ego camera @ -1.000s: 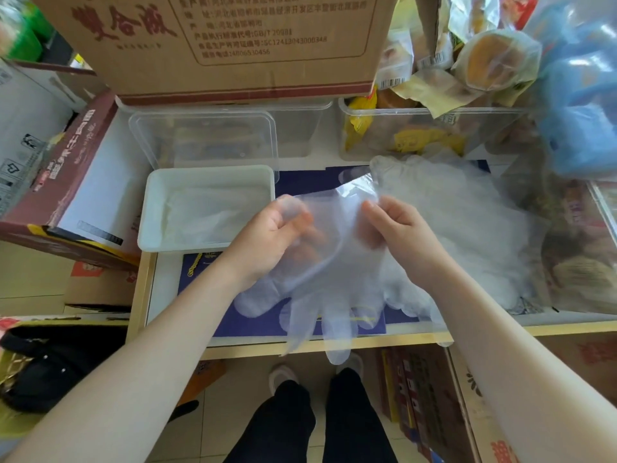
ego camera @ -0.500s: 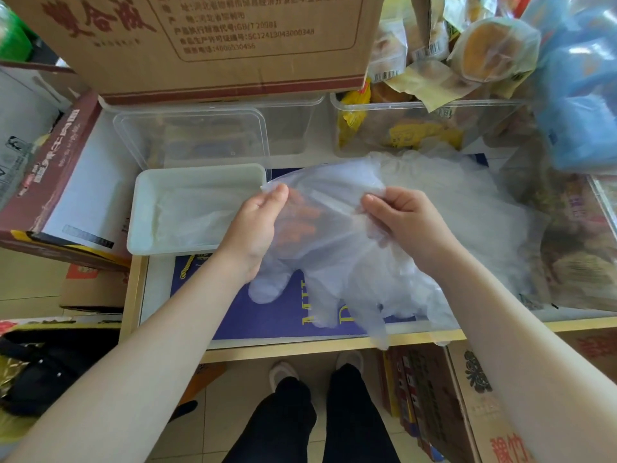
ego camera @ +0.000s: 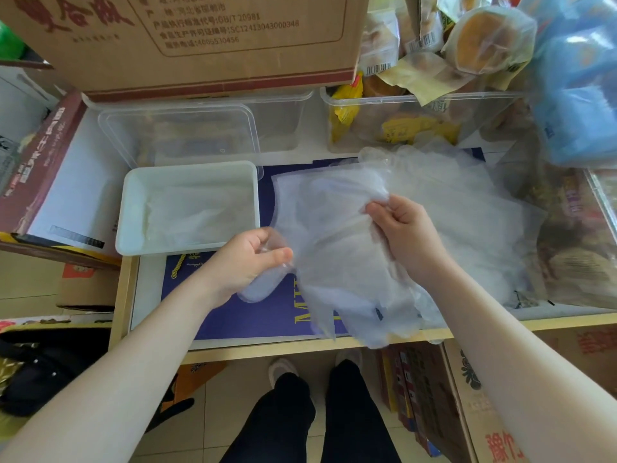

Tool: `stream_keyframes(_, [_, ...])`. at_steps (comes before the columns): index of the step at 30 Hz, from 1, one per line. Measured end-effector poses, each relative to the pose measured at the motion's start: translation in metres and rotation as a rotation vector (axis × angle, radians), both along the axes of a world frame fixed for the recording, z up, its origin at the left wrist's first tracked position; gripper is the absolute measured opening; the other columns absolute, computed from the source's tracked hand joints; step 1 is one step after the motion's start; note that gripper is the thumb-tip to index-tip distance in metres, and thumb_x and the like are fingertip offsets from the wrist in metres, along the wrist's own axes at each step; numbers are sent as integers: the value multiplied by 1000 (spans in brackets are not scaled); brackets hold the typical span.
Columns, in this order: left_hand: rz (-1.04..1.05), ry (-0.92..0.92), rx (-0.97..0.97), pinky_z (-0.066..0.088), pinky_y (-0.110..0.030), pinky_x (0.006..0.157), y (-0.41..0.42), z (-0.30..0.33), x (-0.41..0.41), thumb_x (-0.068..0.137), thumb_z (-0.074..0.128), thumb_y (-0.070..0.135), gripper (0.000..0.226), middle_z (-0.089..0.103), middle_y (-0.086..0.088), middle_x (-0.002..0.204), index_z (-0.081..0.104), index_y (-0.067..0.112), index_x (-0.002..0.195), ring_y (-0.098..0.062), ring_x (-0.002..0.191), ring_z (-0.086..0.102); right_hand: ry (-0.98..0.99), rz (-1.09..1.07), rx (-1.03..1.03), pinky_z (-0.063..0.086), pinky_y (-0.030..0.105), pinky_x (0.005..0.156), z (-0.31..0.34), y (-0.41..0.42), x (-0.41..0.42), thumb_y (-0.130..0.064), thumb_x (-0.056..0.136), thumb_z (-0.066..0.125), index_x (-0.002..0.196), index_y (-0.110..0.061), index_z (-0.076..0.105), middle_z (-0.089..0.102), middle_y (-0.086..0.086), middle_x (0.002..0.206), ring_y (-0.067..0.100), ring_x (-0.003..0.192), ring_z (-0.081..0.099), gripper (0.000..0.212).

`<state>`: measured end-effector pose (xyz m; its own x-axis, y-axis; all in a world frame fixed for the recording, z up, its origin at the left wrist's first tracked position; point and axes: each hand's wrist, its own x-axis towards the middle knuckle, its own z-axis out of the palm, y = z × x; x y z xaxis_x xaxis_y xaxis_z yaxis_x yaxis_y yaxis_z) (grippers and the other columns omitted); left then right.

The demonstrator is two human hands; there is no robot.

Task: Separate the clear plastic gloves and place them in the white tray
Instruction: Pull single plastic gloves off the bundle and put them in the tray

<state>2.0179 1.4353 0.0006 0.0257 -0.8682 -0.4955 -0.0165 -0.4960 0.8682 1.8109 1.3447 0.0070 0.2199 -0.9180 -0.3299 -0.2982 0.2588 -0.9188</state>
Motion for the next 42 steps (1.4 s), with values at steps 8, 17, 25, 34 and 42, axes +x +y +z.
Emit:
stream_keyframes(8, [161,-60,-62,41,-11,51,-14,7,1,90,55,2,19,57,8,48,54,12,73,-2,45,52,-183,266,379,51,19,61,1,0,-26,-8,80,64,82,-7,61,63,5,75,9,64,62,4])
stream_keyframes(17, [250,676,-56,54,-31,81,-14,12,6,64,68,63,68,70,-3,106,65,13,111,-18,100,65,-245,151,276,46,10,60,-4,0,-18,-4,89,56,89,-6,59,59,4,76,1,61,58,3])
stream_keyframes(25, [231,115,32,38,-17,42,-5,-5,-17,91,58,21,10,64,-3,68,64,14,88,-16,55,54,-255,-18,309,44,9,56,-14,12,-15,-5,91,53,88,-12,55,57,-2,67,-3,54,56,8])
stream_keyframes(34, [372,218,-2,49,-25,63,-8,-9,-19,96,45,11,25,68,-8,74,69,16,91,-15,66,66,-368,19,232,47,10,57,-11,20,-15,3,91,48,100,-21,61,56,-9,56,-1,52,50,29])
stream_keyframes(42, [477,399,139,49,-20,54,-19,-3,-24,98,43,18,24,70,7,66,63,14,86,-9,68,65,-286,297,-58,47,13,60,6,21,-17,12,75,45,63,-36,75,66,-15,61,-3,60,59,57])
